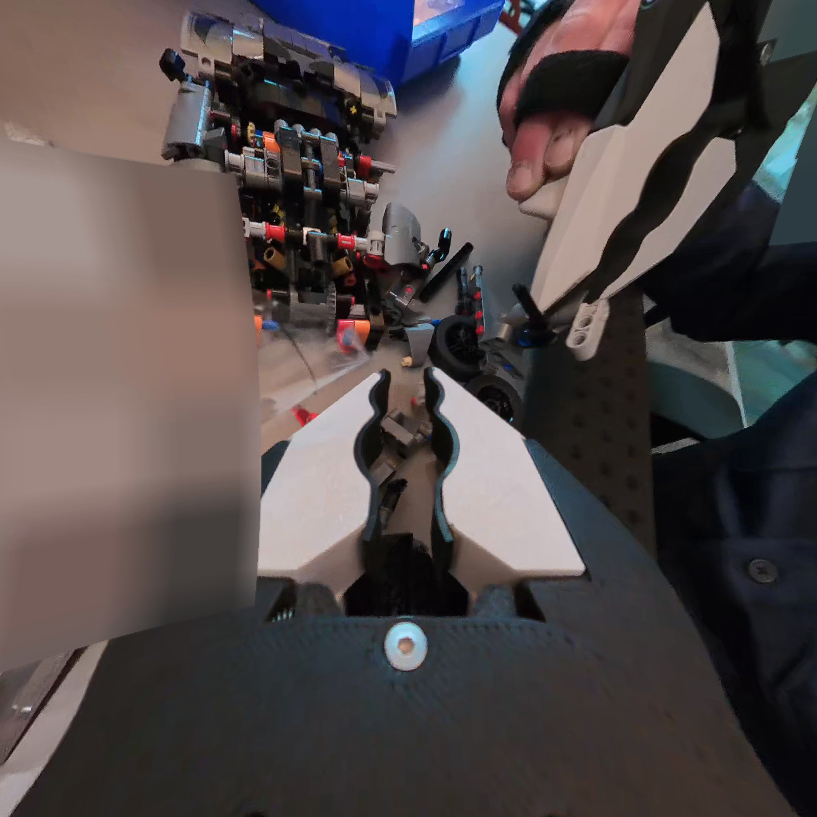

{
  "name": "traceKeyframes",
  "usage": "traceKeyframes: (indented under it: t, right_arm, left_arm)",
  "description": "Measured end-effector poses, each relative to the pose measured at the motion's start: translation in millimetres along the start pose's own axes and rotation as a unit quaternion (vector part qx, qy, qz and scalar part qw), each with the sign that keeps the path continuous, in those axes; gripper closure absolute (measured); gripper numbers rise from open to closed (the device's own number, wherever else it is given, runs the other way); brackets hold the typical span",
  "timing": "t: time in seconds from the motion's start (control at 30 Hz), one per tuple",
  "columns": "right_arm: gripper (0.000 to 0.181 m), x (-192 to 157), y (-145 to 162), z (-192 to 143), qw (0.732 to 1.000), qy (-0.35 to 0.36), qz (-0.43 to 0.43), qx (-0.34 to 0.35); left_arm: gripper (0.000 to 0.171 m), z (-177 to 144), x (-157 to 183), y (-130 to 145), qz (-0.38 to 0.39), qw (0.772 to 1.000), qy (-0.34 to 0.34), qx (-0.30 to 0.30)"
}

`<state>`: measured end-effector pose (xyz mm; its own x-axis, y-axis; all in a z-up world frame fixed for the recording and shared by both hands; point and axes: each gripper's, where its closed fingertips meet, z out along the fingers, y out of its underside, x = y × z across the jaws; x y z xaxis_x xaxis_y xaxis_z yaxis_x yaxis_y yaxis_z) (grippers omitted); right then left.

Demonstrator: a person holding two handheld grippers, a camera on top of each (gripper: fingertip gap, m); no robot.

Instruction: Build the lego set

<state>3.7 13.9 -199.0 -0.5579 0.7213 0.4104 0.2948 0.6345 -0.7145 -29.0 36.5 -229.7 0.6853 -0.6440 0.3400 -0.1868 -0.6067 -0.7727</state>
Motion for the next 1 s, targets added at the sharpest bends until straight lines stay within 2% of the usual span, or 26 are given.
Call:
traceKeyframes:
  t: [0.13, 0.23, 0.3, 0.37, 0.5, 0.63, 0.7, 0.8, 1.0]
  right_arm:
    - [0.176, 6, 7, 2, 1.0, 0.01, 0.017, -0.017]
    - [0.176, 15, 11, -1, 0.999, 0.027, 0.035, -0.02]
    - [0.176, 16, 13, 0, 0.998, 0.025, 0.044, -0.024]
    - [0.176, 15, 15, 3, 0.998, 0.017, 0.054, -0.028]
    - [0.176, 13, 9, 2, 0.997, 0.001, 0.071, -0.007]
    - [0.174, 19, 3, 1, 0.994, 0.005, 0.104, 0.019]
    - [0.168, 18, 1, 2, 0.994, 0.004, 0.107, 0.021]
    - [0.175, 17, 5, 7, 0.996, 0.019, 0.083, -0.007]
    - [0.176, 16, 7, 9, 0.997, 0.028, 0.064, -0.033]
  left_arm:
    - [0.151, -5, 7, -6, 0.006, 1.0, 0.018, 0.016]
    - [0.147, -17, 21, -19, 0.03, 0.997, 0.043, 0.057]
    - [0.147, -22, 33, -30, 0.082, 0.992, 0.041, 0.082]
    - [0.147, -20, 42, -34, 0.153, 0.985, 0.015, 0.08]
    - [0.16, -3, 43, -28, 0.246, 0.967, -0.047, 0.037]
    - [0.166, -7, 41, -34, 0.253, 0.964, -0.06, 0.054]
    - [0.166, -9, 47, -40, 0.256, 0.962, -0.051, 0.078]
    - [0.166, -7, 49, -41, 0.259, 0.961, -0.051, 0.081]
    - [0.158, -5, 53, -42, 0.269, 0.958, -0.047, 0.083]
